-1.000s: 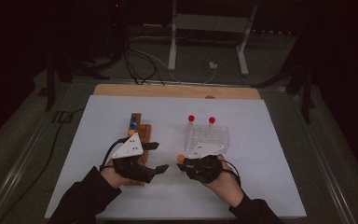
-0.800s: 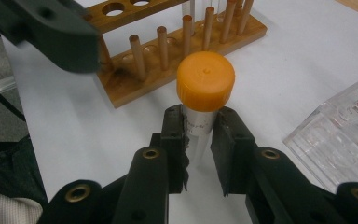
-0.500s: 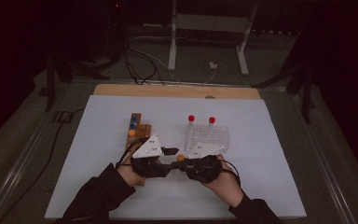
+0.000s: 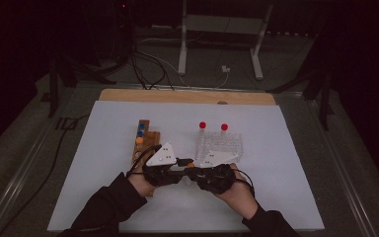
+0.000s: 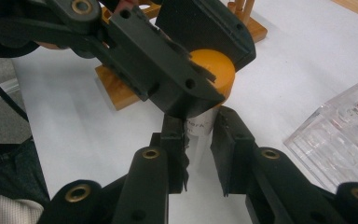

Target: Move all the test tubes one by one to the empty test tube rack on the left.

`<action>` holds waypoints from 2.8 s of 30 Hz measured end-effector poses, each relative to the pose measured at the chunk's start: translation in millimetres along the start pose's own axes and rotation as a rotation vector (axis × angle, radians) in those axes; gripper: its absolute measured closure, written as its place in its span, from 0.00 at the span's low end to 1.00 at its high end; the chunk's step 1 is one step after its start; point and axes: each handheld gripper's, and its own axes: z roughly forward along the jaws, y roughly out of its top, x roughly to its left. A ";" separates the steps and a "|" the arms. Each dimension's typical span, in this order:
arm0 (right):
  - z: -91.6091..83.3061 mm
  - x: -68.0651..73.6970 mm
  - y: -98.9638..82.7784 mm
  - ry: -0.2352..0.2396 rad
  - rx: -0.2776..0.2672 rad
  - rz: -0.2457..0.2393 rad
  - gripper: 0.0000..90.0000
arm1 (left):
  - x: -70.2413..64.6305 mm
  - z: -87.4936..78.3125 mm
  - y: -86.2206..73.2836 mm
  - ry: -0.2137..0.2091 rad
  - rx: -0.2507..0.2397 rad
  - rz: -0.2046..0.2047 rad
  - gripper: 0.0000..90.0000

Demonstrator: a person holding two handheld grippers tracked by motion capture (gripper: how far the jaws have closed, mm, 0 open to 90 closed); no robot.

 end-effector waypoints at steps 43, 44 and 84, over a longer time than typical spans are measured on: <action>-29.3 -16.7 3.1 -0.006 -0.215 0.102 0.00 | 51.5 -120.2 7.0 0.320 -0.051 -0.034 0.80; -29.6 -16.6 3.2 -0.006 -0.216 0.101 0.00 | 53.1 -121.3 5.1 0.324 -0.052 -0.041 0.80; -31.9 -18.4 1.7 -0.003 -0.225 0.103 0.00 | 75.7 -87.9 -66.6 0.331 0.067 -0.168 0.79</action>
